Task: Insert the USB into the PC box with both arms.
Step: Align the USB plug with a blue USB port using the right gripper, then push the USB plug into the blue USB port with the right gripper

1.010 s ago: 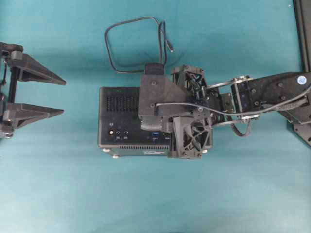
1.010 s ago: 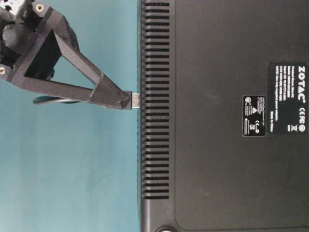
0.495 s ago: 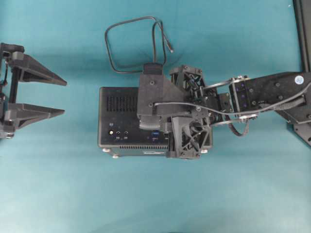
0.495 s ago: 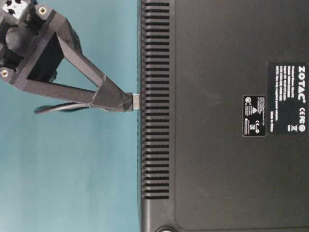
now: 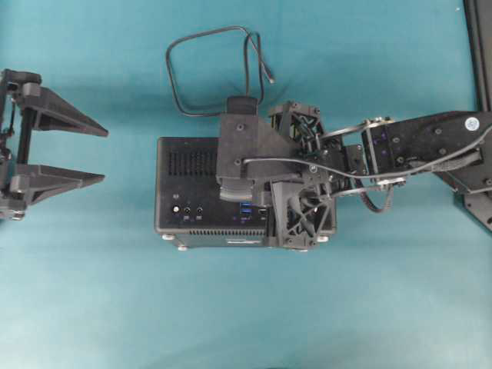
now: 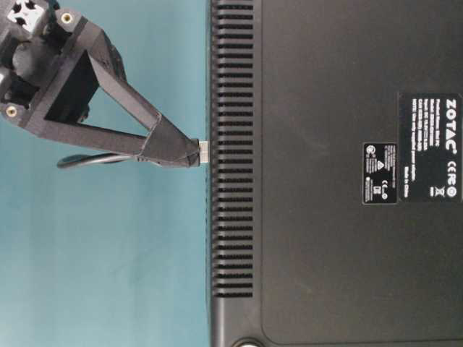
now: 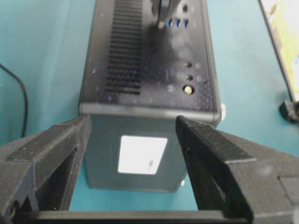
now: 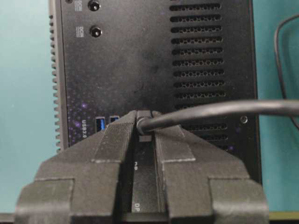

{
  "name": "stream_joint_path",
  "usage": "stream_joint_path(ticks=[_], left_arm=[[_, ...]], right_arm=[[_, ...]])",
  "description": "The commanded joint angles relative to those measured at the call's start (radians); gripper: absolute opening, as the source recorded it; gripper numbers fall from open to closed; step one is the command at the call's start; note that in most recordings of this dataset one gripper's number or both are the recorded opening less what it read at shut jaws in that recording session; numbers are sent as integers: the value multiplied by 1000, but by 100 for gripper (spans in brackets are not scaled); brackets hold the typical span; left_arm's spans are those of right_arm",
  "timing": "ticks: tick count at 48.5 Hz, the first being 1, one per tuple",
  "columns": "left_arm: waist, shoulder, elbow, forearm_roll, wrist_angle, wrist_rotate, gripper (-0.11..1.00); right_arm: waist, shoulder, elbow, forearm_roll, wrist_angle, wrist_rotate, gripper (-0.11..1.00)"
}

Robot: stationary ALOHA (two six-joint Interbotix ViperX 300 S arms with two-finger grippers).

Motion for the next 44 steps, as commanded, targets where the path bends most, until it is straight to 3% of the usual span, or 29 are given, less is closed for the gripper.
stream_joint_path(ticks=[1,11,25,31,44], left_arm=[[-2,2,-12,3,-14,2,78],[-2,2,-8,3,-15,0,78],[-2,0,-8,3,-15,-2,78],[-2,0,-9,3,-15,-3,78],[-2,-23,-9,3,-15,2,78]], right_arm=[[-9,-8,6,-3,15,-12,10],[32,-2,2,32,12,-11,10],[32,-14,-9,8,-12,-8,14],[31,-14,-9,8,-9,-9,25],[31,-14,-26,-2,6,-6,68]])
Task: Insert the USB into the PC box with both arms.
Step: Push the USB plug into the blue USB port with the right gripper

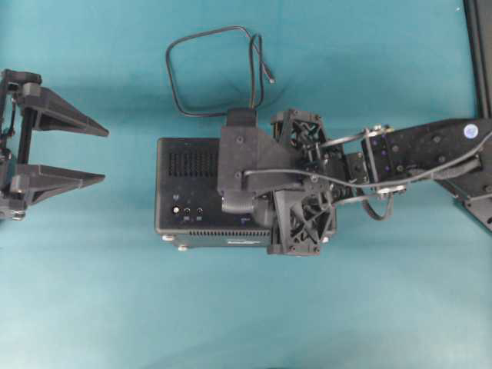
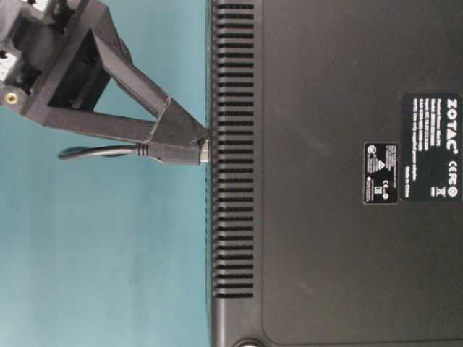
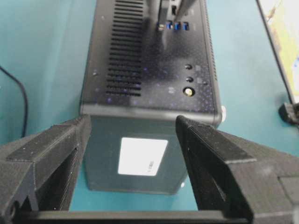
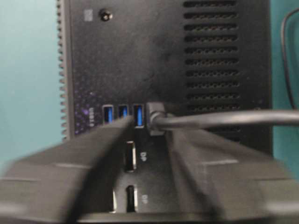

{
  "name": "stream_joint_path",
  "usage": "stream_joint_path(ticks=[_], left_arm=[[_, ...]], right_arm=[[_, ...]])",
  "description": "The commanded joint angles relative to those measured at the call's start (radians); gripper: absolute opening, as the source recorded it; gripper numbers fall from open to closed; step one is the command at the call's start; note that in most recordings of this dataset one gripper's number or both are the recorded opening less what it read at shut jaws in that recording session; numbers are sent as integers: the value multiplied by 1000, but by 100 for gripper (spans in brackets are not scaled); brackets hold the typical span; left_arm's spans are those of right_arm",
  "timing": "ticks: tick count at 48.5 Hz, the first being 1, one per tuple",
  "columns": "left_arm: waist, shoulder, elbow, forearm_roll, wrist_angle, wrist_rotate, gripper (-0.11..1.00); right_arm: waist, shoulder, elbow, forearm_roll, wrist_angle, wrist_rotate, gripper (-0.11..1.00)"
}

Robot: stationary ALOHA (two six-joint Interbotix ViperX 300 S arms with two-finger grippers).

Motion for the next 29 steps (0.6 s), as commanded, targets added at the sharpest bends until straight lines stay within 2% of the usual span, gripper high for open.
stream_joint_path(ticks=[1,13,20,23,29], left_arm=[[-2,-14,-14,3,-9,2,78],[-2,-25,-15,3,-9,0,78],[-2,-28,-15,3,-8,0,78],[-2,-32,-14,3,-9,0,78],[-2,-35,-14,3,-8,0,78]], right_arm=[[5,-17,-31,-9,6,-6,68],[5,-17,-92,-86,71,-5,68],[3,-17,-118,-98,101,-6,66],[3,-15,-112,-98,103,-5,62],[3,-11,-109,-98,87,3,44]])
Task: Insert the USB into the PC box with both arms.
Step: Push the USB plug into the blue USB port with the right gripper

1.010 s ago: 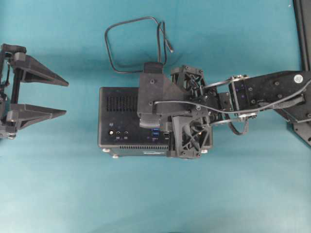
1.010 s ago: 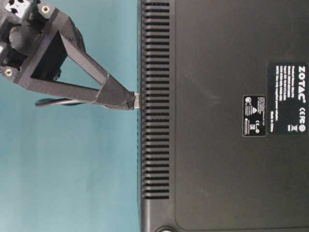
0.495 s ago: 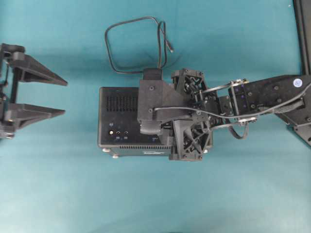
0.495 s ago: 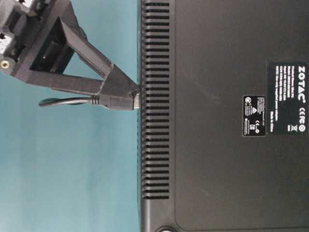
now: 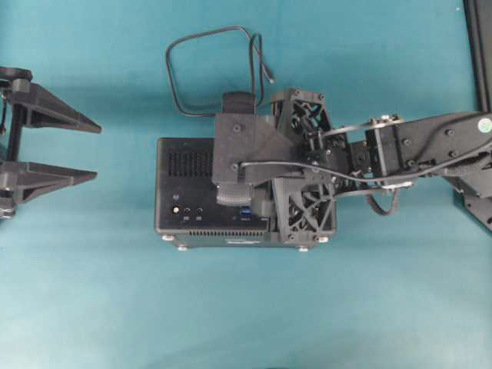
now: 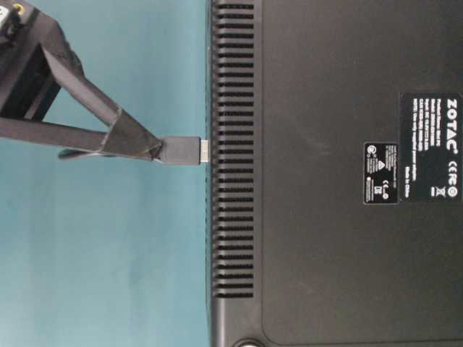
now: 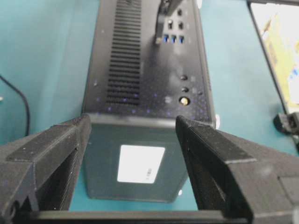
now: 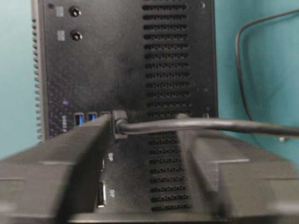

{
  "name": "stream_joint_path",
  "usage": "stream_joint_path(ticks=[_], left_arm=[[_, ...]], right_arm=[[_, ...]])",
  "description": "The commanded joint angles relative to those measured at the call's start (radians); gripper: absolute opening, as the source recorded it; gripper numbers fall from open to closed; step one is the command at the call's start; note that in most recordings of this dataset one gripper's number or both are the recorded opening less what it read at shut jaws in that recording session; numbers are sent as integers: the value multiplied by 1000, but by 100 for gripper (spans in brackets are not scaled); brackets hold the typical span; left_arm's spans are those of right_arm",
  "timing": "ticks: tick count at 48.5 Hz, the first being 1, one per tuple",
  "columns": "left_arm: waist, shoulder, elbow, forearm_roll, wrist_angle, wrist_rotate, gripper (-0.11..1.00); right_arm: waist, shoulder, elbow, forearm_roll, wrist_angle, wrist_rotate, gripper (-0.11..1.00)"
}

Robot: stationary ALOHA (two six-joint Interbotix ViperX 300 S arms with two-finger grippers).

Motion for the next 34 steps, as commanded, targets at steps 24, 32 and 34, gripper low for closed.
stream_joint_path(ticks=[24,32,34], left_arm=[[0,-28,-6,3,-5,-2,78],[-2,-28,-2,3,-5,-5,78],[-2,-32,2,3,-6,-6,78]], right_arm=[[11,-8,12,23,-31,31,10],[20,-8,14,32,-38,44,9],[18,-8,17,32,-38,46,9]])
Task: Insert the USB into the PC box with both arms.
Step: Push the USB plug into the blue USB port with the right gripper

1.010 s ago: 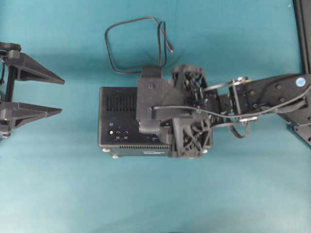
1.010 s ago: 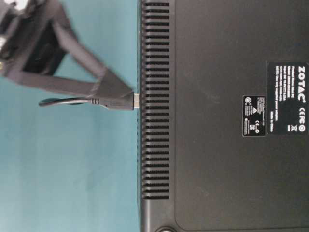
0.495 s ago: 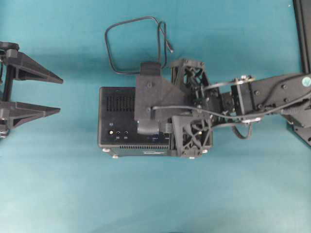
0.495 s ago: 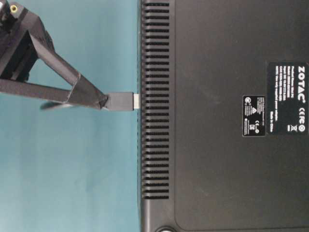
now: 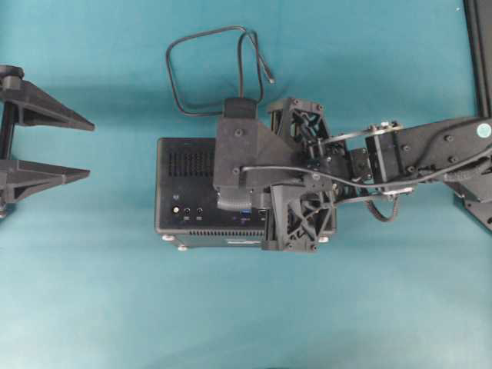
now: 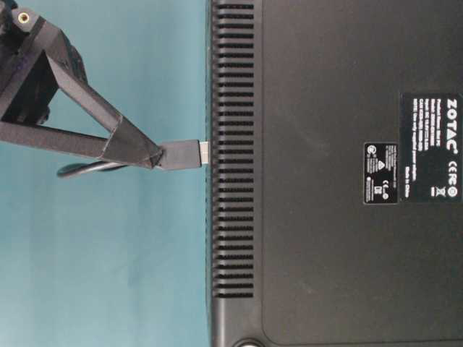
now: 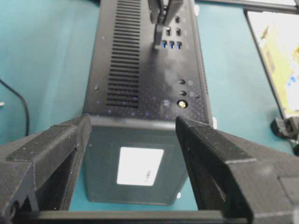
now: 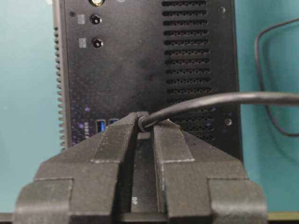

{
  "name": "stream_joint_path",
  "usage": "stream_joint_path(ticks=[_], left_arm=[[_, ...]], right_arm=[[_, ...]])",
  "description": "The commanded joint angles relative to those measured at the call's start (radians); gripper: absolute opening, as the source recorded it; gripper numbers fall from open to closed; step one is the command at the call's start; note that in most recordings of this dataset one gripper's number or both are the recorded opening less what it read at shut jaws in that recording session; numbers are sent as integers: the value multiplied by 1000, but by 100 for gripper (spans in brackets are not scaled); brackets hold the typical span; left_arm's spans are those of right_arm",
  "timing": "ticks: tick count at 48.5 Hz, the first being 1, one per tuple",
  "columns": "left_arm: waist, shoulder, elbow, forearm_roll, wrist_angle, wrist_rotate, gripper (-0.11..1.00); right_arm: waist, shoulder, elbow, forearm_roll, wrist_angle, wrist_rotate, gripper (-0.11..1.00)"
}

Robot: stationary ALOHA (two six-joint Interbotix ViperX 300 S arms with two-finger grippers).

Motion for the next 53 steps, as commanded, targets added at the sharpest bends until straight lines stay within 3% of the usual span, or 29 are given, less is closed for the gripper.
stream_joint_path(ticks=[1,18,37,53], left_arm=[[-2,-2,-9,3,-5,-2,78],[-2,-6,-14,3,-5,0,78],[-2,-8,-12,3,-5,0,78],[-2,-8,-11,3,-5,0,78]], right_arm=[[6,-8,2,5,-2,11,9],[-25,-8,40,-17,-2,14,9],[11,-8,46,9,-41,46,9],[-37,-12,58,-26,-20,34,9]])
